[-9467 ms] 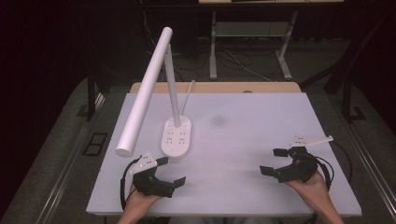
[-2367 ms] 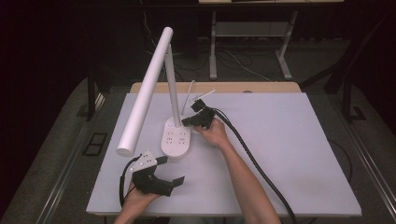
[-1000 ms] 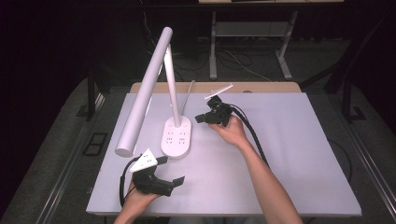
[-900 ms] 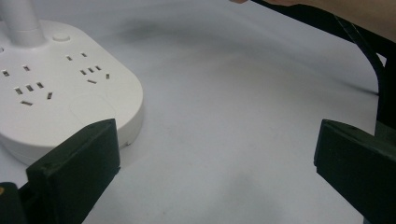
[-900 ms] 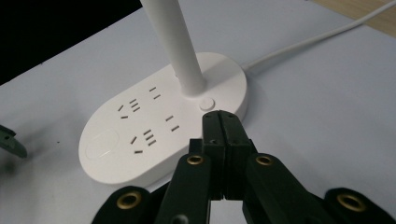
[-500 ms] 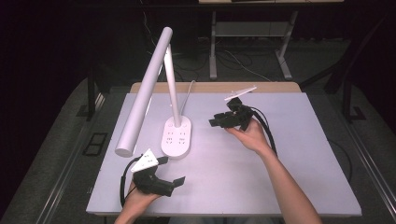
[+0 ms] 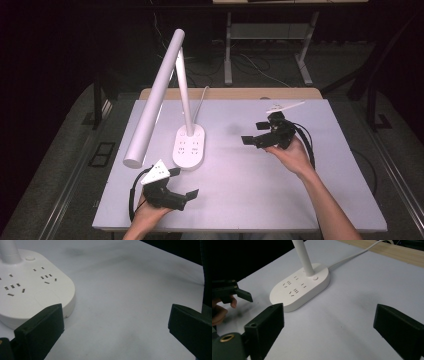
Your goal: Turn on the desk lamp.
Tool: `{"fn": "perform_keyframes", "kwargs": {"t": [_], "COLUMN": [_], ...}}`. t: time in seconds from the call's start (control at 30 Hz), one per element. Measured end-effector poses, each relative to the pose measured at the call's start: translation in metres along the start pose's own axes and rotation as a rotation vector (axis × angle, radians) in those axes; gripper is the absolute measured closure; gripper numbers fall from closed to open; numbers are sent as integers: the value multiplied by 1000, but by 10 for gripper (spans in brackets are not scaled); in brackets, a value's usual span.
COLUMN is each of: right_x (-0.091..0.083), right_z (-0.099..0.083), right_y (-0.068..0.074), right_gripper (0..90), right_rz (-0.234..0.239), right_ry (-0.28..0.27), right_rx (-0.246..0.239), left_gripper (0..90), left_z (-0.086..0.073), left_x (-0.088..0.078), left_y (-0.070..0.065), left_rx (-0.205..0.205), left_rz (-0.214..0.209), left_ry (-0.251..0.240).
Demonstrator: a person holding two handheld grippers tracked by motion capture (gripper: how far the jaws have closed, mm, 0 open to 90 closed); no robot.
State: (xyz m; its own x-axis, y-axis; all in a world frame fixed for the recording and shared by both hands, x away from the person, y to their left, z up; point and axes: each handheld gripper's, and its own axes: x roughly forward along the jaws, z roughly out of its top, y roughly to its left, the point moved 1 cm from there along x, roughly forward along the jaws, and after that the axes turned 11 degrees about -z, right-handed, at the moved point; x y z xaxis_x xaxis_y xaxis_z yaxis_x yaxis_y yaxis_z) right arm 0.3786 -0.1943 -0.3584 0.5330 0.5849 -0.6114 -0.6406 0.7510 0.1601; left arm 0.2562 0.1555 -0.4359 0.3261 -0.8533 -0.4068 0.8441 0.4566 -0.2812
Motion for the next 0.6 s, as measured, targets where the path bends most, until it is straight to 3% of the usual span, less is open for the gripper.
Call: {"fn": "perform_keyframes", "kwargs": {"t": [0.2, 0.6], "right_x": [-30, -64], "right_z": [-27, -78], "right_y": [-1, -1], "right_gripper": [6, 6], "right_rz": [-18, -42], "right_ry": [-21, -38], "right_rx": [12, 52], "left_gripper": [0, 0], "left_z": [0, 0], "left_x": [1, 1], "left_y": [0, -1], "left_rx": [2, 5], "left_rz": [1, -2], "left_ry": [2, 6]}}
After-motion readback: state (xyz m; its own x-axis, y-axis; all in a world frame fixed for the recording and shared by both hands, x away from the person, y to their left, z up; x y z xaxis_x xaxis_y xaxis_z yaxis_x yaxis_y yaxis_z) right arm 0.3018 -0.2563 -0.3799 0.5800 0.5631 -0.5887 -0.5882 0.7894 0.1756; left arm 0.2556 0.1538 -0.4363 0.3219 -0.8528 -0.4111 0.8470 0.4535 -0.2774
